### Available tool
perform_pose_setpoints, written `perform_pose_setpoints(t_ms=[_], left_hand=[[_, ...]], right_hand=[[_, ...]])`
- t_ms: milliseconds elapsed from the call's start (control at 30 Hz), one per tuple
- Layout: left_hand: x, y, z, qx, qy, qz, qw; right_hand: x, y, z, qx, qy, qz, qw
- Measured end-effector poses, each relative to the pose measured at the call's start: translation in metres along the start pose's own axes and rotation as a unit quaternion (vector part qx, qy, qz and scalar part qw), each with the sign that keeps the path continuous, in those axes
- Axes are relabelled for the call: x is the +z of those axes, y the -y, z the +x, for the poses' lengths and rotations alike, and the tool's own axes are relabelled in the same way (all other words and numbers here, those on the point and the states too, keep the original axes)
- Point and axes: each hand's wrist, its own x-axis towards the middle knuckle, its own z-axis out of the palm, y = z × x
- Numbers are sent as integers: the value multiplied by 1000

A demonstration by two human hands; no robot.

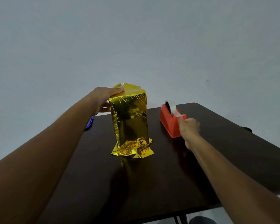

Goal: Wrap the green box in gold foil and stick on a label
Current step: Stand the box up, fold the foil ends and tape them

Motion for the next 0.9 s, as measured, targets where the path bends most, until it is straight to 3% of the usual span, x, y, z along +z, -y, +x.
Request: perform_pose_setpoints(t_ms=[133, 300, 467, 533, 600, 700, 800, 900], left_hand=[[1, -1, 0, 0, 4, 8, 1000], [-13, -14, -5, -3, 28, 70, 997], [-20, -27, -12, 10, 36, 126, 991], [-20, -27, -14, 13, 42, 128, 991], [-20, -26, -16, 17, 46, 125, 991], [-21, -25, -17, 20, 58, 121, 991], [-21, -26, -19, 26, 63, 119, 991], [-20, -29, -21, 30, 65, 123, 990]], right_hand=[[0, -12, -3, -16, -11, 11, 1000], [-14, 22, -37, -199, -69, -25, 977], [-21, 100, -57, -319, 72, 130, 936], [-25, 134, -69, -339, 185, 153, 910], [-32, 161, -81, -369, 305, 116, 870], [-40, 194, -89, -387, 425, -36, 818], [-39, 219, -95, -382, 452, -167, 788], [-33, 235, -99, -358, 474, -211, 776]])
